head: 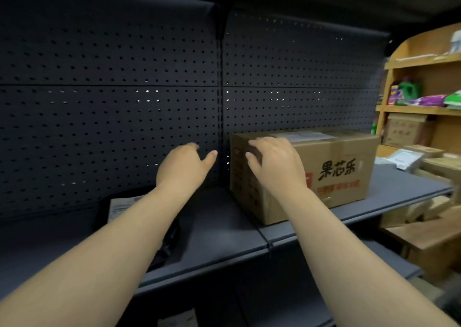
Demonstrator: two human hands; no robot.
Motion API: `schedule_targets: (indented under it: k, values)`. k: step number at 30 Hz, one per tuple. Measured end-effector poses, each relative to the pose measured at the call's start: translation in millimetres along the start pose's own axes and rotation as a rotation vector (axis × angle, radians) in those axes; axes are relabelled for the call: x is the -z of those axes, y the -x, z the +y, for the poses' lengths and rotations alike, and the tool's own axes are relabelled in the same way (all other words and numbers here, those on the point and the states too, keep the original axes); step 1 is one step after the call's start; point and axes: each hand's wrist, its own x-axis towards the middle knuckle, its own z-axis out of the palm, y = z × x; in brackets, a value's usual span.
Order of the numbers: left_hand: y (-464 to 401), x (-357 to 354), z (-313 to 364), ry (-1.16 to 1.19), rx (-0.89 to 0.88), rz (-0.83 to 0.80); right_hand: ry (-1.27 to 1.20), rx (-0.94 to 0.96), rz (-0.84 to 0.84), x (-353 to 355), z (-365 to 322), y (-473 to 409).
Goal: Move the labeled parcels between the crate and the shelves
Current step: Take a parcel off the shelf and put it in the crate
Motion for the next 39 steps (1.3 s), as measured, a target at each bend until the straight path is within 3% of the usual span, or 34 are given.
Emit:
schedule_targets:
  k: [4, 8, 17, 21, 25, 30, 39]
  values:
    - [-17.6, -18.3, 38.7, 0.031, 0.049, 0.02, -0.099, 0.023, 0.096, 28.1, 38.6, -21.5]
    - [-35.6, -33.9, 75.4, 0.041, 0.083, 0.048, -0.123, -0.013, 0.089, 44.4, 89.0, -46.9]
    - [-66.0, -62.9, 130.4, -0.017, 0.309, -0.108, 0.029, -0.204, -0.102, 46.1, 213.0, -81.9]
    - [-71.0, -72.1, 140.0, 0.105, 0.445, -0.138, -0.005, -0.365, -0.257, 40.8, 251.6, -96.4]
    - [-73.0, -75.3, 144.9, 0.211, 0.562, -0.155, -0.031, -0.488, -0.45, 36.2, 272.9, -111.0]
    - [-72.0, -77.0, 143.7, 0.297, 0.635, -0.125, -0.043, -0.502, -0.588, 29.7, 286.5, -121.7]
    - [-65.7, -78.0, 146.8, 0.465, 0.744, -0.073, -0.178, -0.582, -0.526, 25.6, 291.9, -119.4]
